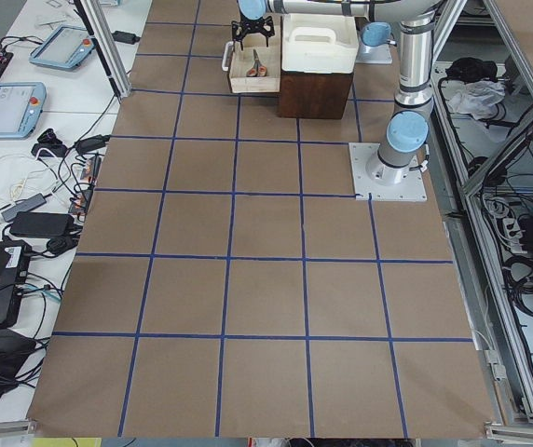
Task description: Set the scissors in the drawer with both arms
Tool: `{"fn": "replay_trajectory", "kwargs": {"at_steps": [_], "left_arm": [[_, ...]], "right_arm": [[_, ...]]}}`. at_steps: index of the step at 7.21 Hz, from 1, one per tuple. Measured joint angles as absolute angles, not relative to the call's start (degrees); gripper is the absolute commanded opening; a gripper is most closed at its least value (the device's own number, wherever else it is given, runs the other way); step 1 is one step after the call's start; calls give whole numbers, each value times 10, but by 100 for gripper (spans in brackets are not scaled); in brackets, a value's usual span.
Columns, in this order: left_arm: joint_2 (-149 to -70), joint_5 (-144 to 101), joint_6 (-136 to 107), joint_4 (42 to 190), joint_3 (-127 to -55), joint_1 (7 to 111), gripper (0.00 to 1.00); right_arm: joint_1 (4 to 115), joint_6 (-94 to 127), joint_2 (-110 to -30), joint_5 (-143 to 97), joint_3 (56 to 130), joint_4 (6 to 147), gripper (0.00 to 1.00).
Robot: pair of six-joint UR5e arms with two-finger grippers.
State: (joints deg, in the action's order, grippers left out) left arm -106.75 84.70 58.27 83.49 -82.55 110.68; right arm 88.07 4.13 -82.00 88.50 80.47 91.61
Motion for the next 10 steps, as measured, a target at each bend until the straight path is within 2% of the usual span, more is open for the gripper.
{"fn": "replay_trajectory", "kwargs": {"at_steps": [3,5,8,10], "left_arm": [[-1003,827,543,896,-814,986,100],[-971,828,387,911,-829,932,100],[-934,881,80,907,-879,914,100],[-919,898,13,905,-897,908,100]], "right_arm": [[882,41,-821,884,805,908,100],[882,41,-826,885,805,897,100],[882,41,-834,889,809,883,100],[882,40,-836,889,817,887,100]]}}
